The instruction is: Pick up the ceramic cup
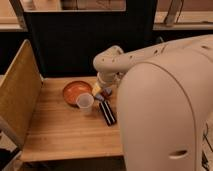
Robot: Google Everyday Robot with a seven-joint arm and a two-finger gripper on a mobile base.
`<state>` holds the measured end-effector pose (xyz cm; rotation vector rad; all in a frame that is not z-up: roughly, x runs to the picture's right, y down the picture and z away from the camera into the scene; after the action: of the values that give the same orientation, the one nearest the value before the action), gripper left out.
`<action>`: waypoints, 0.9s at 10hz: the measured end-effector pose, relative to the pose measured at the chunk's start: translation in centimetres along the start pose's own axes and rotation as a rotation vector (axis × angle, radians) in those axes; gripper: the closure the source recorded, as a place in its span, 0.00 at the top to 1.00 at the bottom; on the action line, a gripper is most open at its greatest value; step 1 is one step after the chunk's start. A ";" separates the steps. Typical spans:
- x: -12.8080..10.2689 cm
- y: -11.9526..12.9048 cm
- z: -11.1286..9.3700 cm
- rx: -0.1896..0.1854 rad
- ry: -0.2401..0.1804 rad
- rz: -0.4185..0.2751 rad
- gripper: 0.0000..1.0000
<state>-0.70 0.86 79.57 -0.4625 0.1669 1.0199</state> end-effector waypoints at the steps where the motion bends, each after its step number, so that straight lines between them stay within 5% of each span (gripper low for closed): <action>1: -0.3 1.2 0.4 -0.021 0.001 -0.023 0.80; 4: -2.1 4.5 1.1 -0.059 0.004 -0.135 0.80; 9: -4.2 7.2 5.4 -0.096 0.081 -0.252 0.80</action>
<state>-9.41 3.13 83.72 -0.5970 0.1286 0.7650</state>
